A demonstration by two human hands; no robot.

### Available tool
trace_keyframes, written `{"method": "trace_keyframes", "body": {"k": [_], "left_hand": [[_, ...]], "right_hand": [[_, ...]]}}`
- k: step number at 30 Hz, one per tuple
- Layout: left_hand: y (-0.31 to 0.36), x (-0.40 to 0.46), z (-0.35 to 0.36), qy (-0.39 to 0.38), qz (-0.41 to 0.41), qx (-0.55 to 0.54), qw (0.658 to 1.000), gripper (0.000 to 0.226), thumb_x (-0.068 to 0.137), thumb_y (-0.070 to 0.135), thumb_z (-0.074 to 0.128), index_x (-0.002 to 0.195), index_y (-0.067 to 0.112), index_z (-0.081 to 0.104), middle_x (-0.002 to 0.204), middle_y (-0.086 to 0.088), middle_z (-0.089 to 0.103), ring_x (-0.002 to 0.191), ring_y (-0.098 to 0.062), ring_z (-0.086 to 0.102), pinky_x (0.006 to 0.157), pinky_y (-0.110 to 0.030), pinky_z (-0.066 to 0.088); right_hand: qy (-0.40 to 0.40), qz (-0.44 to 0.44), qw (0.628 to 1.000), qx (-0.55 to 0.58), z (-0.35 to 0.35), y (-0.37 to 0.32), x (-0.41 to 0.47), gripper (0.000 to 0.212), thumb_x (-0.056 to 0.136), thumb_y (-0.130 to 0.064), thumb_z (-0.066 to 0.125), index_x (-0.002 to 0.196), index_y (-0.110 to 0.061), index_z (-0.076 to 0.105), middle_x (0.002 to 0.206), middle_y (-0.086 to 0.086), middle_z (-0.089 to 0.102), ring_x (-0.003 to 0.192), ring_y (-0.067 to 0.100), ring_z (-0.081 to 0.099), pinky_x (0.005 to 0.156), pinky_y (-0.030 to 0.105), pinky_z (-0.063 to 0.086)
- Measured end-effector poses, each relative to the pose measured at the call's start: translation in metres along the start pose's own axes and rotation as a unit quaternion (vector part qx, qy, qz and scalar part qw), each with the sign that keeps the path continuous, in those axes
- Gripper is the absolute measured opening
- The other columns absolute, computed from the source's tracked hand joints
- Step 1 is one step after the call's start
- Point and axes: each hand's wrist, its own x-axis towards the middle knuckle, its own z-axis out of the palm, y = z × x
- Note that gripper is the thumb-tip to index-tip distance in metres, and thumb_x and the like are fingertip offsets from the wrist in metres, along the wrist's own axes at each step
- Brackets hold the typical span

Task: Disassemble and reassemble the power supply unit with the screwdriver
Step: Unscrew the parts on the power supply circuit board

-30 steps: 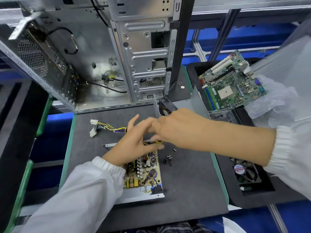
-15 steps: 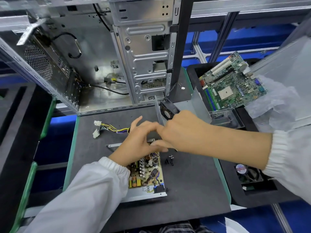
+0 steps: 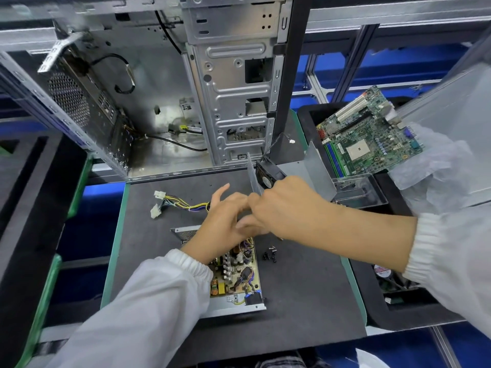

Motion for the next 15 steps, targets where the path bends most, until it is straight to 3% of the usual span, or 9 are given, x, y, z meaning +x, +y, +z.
{"method": "trace_keyframes", "body": {"k": [2,3,5,6,8,9,11,13,15], "left_hand": [[-0.005,0.000,0.000,0.023,-0.005,-0.004,1.000,0.035,0.076,0.016,0.082,0.081,0.035,0.053,0.082,0.020,0.051,0.094,-0.002,0.053,0.120,-0.051,0.007],[-0.008,-0.002,-0.002,0.021,-0.009,-0.012,1.000,0.028,0.077,0.016,0.082,0.083,0.028,0.057,0.084,0.015,0.054,0.095,-0.006,0.055,0.120,-0.050,0.006],[-0.013,-0.005,-0.008,-0.005,0.000,-0.019,1.000,0.018,0.081,0.017,0.079,0.084,0.026,0.064,0.089,0.005,0.063,0.099,-0.009,0.058,0.121,-0.047,0.002],[-0.013,-0.006,-0.010,-0.015,0.010,-0.024,1.000,0.021,0.083,0.017,0.077,0.086,0.032,0.063,0.092,0.006,0.065,0.102,-0.008,0.058,0.121,-0.047,0.000],[-0.010,-0.006,-0.009,-0.023,0.012,-0.040,0.999,0.034,0.083,0.021,0.077,0.096,0.041,0.053,0.092,0.010,0.065,0.105,-0.005,0.059,0.122,-0.047,-0.001],[-0.009,-0.005,-0.007,-0.019,0.006,-0.046,0.999,0.034,0.080,0.028,0.078,0.099,0.038,0.051,0.088,0.011,0.064,0.103,-0.002,0.059,0.122,-0.046,-0.001],[-0.007,-0.005,-0.002,0.011,-0.005,-0.048,0.999,0.031,0.075,0.042,0.075,0.096,0.034,0.054,0.084,0.005,0.064,0.096,0.000,0.059,0.122,-0.044,0.001],[-0.007,-0.005,0.001,0.034,-0.002,-0.050,0.998,0.029,0.076,0.035,0.077,0.089,0.043,0.053,0.087,0.005,0.065,0.099,0.002,0.056,0.121,-0.047,0.007],[-0.010,-0.006,-0.001,0.042,0.003,-0.062,0.997,0.032,0.078,0.021,0.081,0.089,0.040,0.058,0.090,0.018,0.061,0.105,0.014,0.049,0.118,-0.052,0.017]], "right_hand": [[-0.012,-0.023,0.998,0.051,0.003,0.003,0.001,0.028,0.096,-0.039,0.047,0.105,-0.014,0.052,0.077,0.002,0.058,0.065,0.024,0.062,0.041,0.025,0.011],[-0.030,-0.046,0.995,0.087,0.003,0.006,0.001,0.026,0.092,-0.026,0.055,0.112,-0.013,0.043,0.075,0.002,0.048,0.060,0.024,0.054,0.040,0.027,0.011],[-0.044,-0.086,0.989,0.112,0.000,0.012,0.000,0.044,0.080,-0.002,0.058,0.115,-0.014,0.033,0.069,-0.002,0.030,0.051,0.018,0.034,0.041,0.028,0.012],[-0.044,-0.092,0.990,0.101,0.001,0.016,0.001,0.042,0.082,-0.005,0.057,0.116,-0.014,0.034,0.066,-0.003,0.031,0.050,0.017,0.033,0.041,0.028,0.012],[-0.033,-0.067,0.996,0.056,0.000,0.015,0.004,0.027,0.096,-0.037,0.046,0.109,-0.014,0.042,0.066,0.001,0.049,0.056,0.024,0.053,0.042,0.028,0.012],[-0.030,-0.049,0.997,0.043,0.000,0.014,0.007,0.041,0.096,-0.053,0.036,0.096,-0.013,0.047,0.066,0.002,0.052,0.064,0.027,0.060,0.043,0.027,0.012],[-0.054,-0.016,0.998,0.032,-0.001,0.010,0.013,0.060,0.089,-0.068,0.027,0.078,-0.013,0.049,0.062,0.002,0.046,0.066,0.028,0.060,0.044,0.026,0.014],[-0.027,-0.016,0.998,0.058,-0.002,0.009,0.014,0.056,0.087,-0.066,0.035,0.091,-0.014,0.056,0.070,0.002,0.050,0.070,0.027,0.059,0.044,0.026,0.016],[-0.002,-0.080,0.989,0.124,-0.003,0.014,0.009,0.035,0.086,-0.029,0.062,0.110,-0.018,0.040,0.092,0.002,0.050,0.074,0.023,0.054,0.043,0.025,0.018]]}}
